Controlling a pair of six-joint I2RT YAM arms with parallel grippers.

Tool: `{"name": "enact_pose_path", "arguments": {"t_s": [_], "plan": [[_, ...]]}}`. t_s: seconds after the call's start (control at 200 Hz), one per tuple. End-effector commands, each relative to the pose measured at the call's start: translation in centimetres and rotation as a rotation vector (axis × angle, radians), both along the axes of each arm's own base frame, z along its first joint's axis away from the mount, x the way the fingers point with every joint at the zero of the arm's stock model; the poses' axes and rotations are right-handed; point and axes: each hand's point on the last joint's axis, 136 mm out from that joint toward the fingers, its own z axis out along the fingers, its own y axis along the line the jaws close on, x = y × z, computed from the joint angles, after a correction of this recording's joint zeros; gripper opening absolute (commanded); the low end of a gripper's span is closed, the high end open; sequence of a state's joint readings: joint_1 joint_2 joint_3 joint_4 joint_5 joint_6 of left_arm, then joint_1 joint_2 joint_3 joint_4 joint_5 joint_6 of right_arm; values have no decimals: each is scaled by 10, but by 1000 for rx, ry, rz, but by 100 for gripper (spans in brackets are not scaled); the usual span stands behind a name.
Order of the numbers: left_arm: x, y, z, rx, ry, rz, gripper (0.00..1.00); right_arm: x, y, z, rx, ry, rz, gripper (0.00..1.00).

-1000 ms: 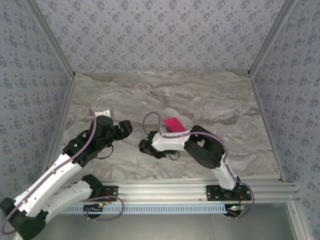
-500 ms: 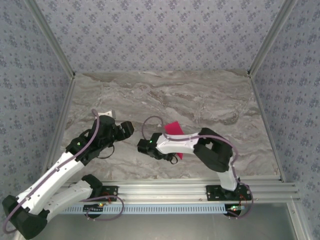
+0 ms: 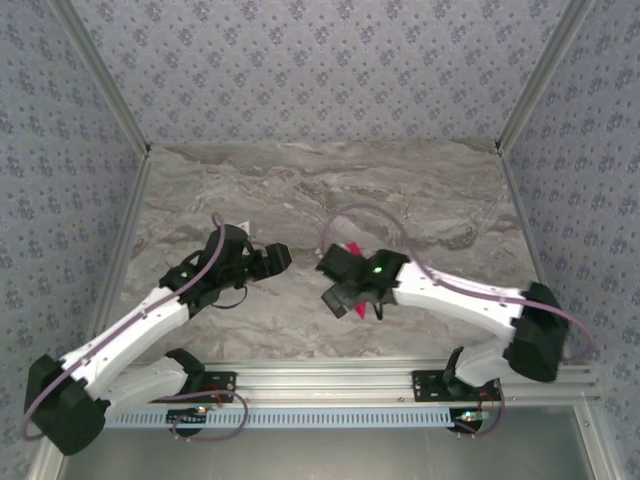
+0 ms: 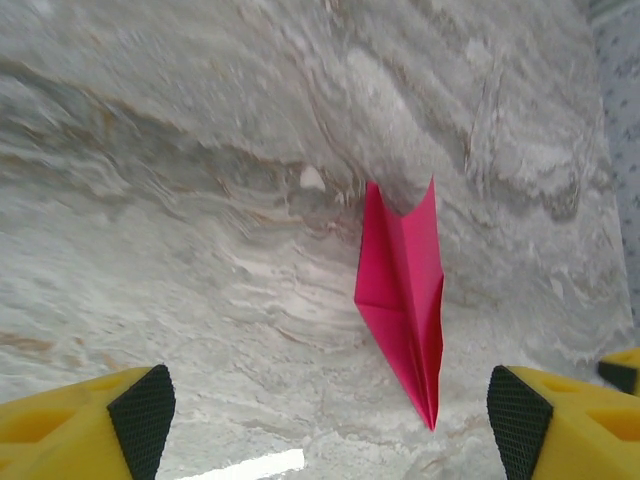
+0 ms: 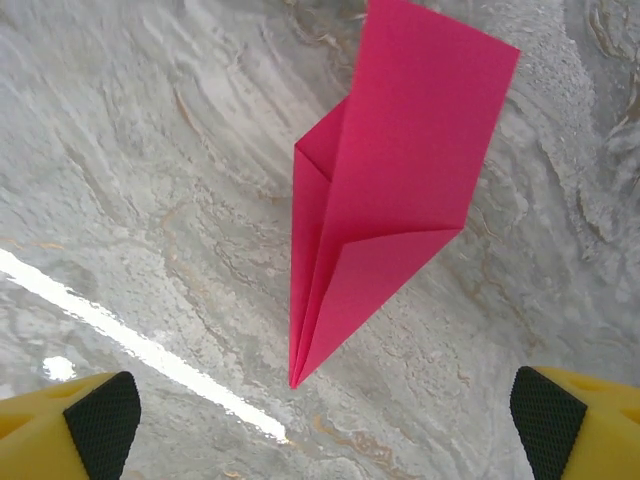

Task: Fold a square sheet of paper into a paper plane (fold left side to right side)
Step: Turn over the paper at the center of the table, then pick up the paper from the center of the table.

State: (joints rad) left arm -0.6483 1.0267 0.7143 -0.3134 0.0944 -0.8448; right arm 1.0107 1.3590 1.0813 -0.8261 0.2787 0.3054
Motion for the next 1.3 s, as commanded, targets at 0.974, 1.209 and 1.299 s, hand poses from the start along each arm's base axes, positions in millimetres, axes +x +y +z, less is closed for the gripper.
{"name": "enact_pose_path", "arguments": {"t_s": [0.974, 1.209, 1.299], "plan": [[54, -165, -103, -182, 158, -246, 39, 14, -70, -1, 779, 161, -269, 100], [59, -158, -94, -210, 92, -297, 8, 13, -65, -6, 783, 144, -216, 100], [53, -153, -85, -228, 62, -324, 2, 15, -61, -10, 801, 121, -186, 100]]}}
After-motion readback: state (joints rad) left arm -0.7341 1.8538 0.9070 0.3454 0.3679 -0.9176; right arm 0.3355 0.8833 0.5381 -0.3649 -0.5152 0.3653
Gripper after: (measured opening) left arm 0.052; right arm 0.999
